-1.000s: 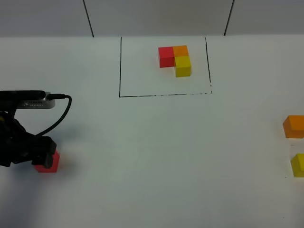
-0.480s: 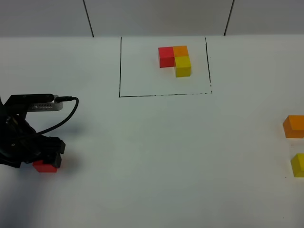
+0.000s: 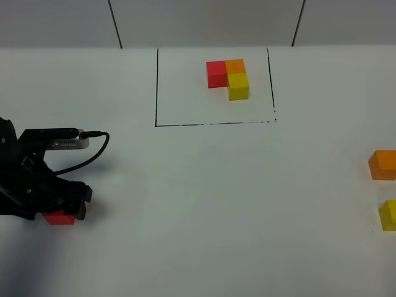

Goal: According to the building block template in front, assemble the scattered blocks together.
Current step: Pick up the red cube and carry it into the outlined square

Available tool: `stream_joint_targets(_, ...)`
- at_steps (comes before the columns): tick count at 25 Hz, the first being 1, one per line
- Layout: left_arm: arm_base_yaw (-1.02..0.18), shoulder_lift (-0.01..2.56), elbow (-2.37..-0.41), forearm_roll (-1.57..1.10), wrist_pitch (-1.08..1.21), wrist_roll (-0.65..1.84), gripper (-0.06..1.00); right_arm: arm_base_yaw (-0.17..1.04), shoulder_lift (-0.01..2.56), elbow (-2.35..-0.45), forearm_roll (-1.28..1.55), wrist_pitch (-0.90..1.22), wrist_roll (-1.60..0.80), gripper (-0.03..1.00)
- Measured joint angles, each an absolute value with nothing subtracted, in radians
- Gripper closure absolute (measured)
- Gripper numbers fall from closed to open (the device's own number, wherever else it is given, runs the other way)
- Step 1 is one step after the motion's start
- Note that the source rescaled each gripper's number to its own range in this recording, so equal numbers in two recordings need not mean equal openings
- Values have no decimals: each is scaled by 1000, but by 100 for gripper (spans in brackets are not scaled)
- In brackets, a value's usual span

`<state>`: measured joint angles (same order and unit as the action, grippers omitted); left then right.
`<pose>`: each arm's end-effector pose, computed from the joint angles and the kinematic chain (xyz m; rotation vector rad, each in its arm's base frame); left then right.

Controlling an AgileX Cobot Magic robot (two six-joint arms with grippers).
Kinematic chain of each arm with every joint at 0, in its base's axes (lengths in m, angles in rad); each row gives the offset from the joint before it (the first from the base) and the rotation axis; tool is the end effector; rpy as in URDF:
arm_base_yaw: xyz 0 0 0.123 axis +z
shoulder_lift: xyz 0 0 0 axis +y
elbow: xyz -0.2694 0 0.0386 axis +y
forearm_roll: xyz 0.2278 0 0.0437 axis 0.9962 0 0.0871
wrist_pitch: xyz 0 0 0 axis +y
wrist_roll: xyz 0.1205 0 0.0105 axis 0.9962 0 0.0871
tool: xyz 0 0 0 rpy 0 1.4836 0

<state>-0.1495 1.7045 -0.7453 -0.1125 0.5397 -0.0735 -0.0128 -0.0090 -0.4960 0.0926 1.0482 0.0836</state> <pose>0.2562 -0.0457 0.1043 -0.0238 2.9884 -0.1238 0.0169 0.0095 0.2547 0.0938 2.0247 0.1552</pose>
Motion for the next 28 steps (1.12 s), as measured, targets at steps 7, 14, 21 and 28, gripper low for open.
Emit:
stream_joint_targets(7,-149,1722,-745,-113,540,-74,19,-13,-9,-496,93,1048,84,61)
stream_joint_targets(14,-149,1722,-745,-113,560,-74,41,-13,-9,-496,93,1048,84,61)
stream_joint_targets(21,-149,1722,-750,-113,588,-71,94,-13,-9,-496,93,1048,84,61)
stream_joint_targets(28,-216,1723,-956,-71,822,191,94,-13,-9,-496,93,1048,84,61)
